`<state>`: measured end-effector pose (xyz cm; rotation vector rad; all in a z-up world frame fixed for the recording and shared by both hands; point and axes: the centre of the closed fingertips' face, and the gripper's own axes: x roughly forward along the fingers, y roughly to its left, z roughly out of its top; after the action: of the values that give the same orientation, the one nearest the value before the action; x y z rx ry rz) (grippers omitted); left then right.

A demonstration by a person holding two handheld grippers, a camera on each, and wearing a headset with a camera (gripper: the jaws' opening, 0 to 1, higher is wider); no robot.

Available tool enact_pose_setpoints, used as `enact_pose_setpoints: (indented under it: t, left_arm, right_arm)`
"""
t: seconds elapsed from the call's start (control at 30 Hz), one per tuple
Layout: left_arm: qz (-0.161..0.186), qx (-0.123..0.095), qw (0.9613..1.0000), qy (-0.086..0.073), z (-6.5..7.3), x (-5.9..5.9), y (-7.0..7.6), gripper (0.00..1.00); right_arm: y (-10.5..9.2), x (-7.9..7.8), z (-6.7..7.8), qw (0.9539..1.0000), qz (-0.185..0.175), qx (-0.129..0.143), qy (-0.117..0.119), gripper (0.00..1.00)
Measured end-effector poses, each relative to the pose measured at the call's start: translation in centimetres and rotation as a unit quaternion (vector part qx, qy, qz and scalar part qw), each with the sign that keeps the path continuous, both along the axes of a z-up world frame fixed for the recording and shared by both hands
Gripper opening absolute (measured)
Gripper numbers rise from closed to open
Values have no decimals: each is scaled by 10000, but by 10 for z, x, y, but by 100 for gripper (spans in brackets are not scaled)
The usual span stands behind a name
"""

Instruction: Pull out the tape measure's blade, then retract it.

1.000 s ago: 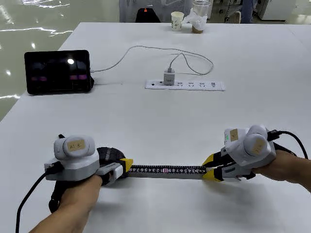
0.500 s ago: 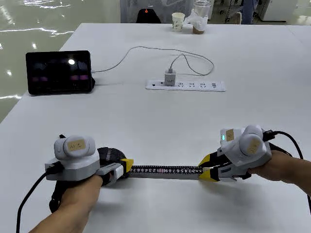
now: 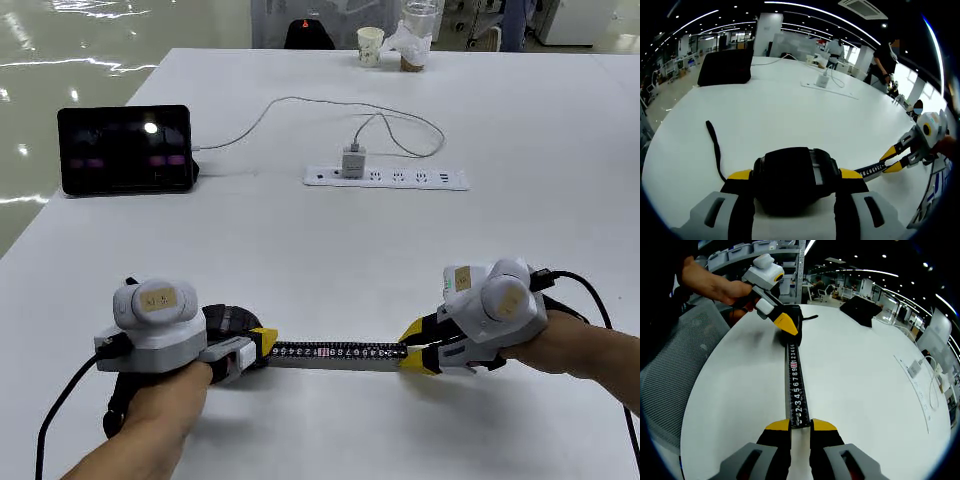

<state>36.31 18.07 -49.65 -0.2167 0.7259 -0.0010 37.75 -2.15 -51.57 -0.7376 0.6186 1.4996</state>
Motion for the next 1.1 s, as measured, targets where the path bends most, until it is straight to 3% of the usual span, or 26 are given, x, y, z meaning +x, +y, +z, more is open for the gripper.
enact_pose_setpoints:
  t: [1.1]
  left_arm:
    - [-11, -88, 10000, 5, 0, 0, 0, 60]
  right_arm:
    - [25, -2, 0, 9999, 98, 100, -12, 10]
